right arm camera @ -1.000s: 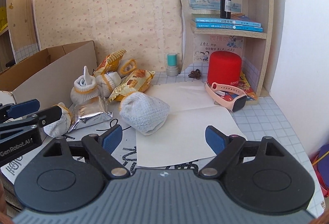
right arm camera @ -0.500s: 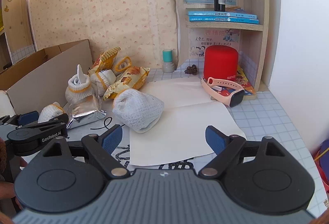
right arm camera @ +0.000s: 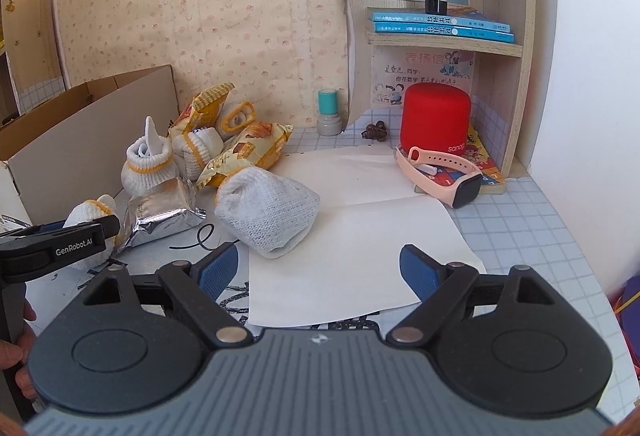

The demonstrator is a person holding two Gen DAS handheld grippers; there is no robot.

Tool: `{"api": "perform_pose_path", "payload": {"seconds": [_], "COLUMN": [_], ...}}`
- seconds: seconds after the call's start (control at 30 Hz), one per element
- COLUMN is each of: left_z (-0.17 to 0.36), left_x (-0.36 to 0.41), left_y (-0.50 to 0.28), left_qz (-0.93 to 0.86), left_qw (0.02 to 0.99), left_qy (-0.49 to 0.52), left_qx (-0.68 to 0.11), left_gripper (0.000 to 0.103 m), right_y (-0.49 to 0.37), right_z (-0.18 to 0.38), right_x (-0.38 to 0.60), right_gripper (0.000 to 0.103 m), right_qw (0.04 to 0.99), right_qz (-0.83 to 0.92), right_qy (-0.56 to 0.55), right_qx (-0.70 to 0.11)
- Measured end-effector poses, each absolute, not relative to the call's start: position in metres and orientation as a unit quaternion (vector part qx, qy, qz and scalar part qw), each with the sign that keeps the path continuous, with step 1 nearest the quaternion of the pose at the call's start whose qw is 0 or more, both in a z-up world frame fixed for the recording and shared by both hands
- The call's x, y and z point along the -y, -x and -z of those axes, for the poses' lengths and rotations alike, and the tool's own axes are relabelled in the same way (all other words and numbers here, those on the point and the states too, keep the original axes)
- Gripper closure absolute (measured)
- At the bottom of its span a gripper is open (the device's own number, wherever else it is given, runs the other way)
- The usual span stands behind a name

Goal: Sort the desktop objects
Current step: 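Grasp a white glove with the right tool while the left tool grasps another glove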

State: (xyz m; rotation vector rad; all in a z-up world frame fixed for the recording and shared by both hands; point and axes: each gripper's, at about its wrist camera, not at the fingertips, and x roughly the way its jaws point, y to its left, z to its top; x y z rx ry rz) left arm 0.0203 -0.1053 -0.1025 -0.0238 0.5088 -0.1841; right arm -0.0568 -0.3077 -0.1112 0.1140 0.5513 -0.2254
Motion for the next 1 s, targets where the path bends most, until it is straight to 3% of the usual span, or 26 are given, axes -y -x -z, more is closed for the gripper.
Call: {"api": "perform_pose_path", "payload": {"seconds": [0.6,0.67,0.73,0.8,1.0], "left_z": [0.098,0.095,0.093,0.091,0.086], "left_x": [0.095,0.095,0.094,0.095,0.091], "left_y": [0.012,0.013,0.013,0.014,0.012], "left_qz": [0.126,0.131,0.132,0.136,0.136], "left_qw": [0.963,0.963,0.964,0.964,0.964], "left_qy": [-0.013,-0.011,-0.009,-0.007,0.004], "left_qx": [-0.238,-0.234,-0.23,-0.229,-0.23], "left_gripper": [0.047,0.047,0.047,0.047,0.047], "right_y": [-0.063,-0.07,-0.068,-0.064,-0.038], "right_z": [0.134,0.139,0.137,0.134,0.119], "right_x": [0.301,0.3,0.301,0.298,0.286], "right_gripper": [0.017,0.024,0.048,0.057,0.062], "right_qw": [0.934,0.928,0.93,0.93,0.937], "right_qz": [0.026,0.024,0.021,0.028,0.028], "right_qy": [0.015,0.01,-0.004,-0.007,-0.019], "right_qx": [-0.356,-0.371,-0.366,-0.367,-0.348]}}
